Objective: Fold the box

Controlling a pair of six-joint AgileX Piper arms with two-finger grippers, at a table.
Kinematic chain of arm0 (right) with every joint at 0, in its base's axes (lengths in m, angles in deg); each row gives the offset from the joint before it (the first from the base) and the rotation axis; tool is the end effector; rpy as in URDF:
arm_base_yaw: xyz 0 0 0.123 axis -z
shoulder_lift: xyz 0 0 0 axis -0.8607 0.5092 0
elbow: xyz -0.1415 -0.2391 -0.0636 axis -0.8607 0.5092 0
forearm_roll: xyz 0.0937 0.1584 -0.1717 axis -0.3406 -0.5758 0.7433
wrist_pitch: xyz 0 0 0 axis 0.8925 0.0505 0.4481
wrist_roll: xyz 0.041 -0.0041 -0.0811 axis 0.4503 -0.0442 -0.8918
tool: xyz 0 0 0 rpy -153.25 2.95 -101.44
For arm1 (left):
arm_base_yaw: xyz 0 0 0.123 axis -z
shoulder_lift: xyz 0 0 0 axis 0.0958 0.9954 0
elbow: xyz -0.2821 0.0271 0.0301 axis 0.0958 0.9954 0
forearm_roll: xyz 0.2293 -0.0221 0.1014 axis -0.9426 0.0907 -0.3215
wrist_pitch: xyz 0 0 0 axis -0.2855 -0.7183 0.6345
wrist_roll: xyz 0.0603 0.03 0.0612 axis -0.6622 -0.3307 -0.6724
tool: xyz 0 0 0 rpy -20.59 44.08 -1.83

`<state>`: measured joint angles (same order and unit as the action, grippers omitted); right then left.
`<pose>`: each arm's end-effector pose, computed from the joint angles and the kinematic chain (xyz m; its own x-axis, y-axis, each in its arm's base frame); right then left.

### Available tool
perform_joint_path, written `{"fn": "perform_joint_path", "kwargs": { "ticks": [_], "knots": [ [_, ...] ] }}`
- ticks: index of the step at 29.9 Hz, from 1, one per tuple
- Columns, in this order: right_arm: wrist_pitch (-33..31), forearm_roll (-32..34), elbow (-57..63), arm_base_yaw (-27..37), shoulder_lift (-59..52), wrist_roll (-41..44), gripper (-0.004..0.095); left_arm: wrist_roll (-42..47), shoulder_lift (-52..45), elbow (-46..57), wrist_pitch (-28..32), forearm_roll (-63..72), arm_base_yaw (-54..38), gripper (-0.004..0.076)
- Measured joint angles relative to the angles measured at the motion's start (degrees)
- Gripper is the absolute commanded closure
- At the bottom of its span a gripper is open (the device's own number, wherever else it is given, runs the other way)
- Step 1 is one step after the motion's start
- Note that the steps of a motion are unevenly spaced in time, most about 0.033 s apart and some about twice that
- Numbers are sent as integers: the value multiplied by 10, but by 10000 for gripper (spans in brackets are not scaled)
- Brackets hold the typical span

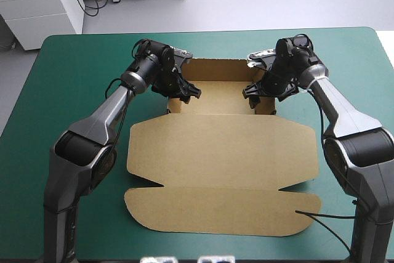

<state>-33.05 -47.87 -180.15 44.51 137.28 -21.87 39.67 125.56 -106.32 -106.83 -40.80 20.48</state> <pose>0.4179 0.1201 0.2698 -0.9060 -0.3398 -0.2523 -0.3671 0.9277 0.0688 0.4208 -0.2073 0.2696 -0.8601 0.3988 -0.3180 0.4283 0.9033 -0.0257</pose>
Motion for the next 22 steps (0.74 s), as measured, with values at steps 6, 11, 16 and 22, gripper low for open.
{"fn": "perform_joint_path", "kwargs": {
  "ticks": [6, 11, 16, 22],
  "knots": [
    [0, 0, 0, 0, -22, 0, 73, -6, -27, 0, 0, -26, 0, 225],
    [-1, 0, 0, 0, -51, 0, 75, -10, -72, 0, -1, -56, 0, 253],
    [-2, 2, 0, 0, -85, -8, 75, -18, -142, 0, -5, -58, 0, 484],
    [-2, 4, -1, 0, -111, -9, 75, -75, -252, 9, -6, -35, 0, 728]
  ]
}}
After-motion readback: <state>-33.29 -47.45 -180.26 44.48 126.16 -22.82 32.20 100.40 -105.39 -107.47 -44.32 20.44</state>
